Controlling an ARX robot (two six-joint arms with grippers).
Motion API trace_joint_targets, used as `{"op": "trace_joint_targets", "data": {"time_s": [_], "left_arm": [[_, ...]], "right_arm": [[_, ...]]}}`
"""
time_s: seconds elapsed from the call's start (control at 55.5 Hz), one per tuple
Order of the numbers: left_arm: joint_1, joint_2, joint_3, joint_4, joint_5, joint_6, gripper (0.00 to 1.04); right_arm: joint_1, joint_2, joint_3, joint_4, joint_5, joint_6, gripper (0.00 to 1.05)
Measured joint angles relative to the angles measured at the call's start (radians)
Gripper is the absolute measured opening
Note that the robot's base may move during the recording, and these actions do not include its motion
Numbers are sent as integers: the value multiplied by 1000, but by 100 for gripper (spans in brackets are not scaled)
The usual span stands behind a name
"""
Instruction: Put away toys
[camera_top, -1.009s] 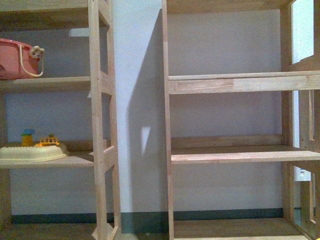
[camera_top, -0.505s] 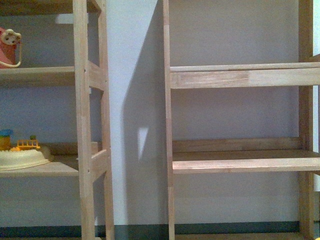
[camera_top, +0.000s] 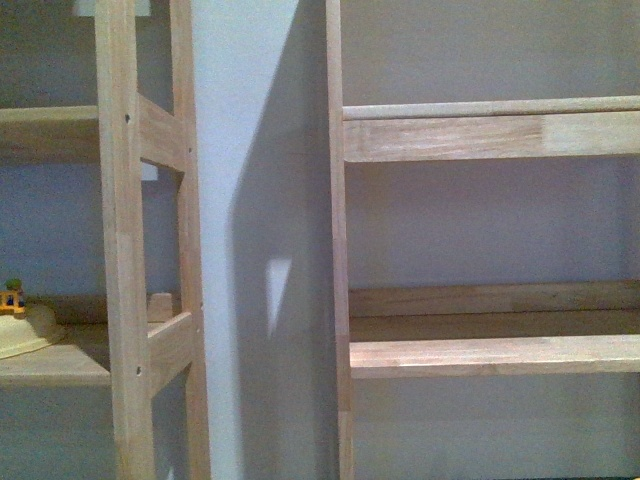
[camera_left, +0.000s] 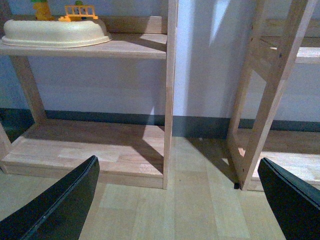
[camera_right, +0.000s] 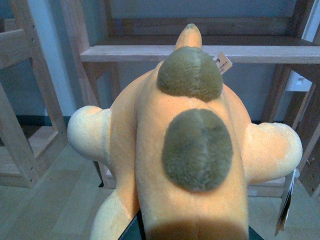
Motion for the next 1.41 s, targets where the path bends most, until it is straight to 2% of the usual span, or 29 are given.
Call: {"op": "trace_joint_targets", "data": {"time_s": [0.775,0.829,0.955,1.063,1.279,1.405], "left_arm": [[0,1,0,0,0,0,98],[0,1,0,0,0,0,98],[0,1,0,0,0,0,98],[0,1,0,0,0,0,98],[0,1,0,0,0,0,98],[0,1,0,0,0,0,98]], "right_arm": [[0,0,0,0,5,2,7],[27,14,1,-18,100,63,7],[52,60,15,-17,195,108,7],[113,109,77,-1,266,99,7],[314,241,263,84,467,-10,7],[404,341,401,131,545,-105,7]]}}
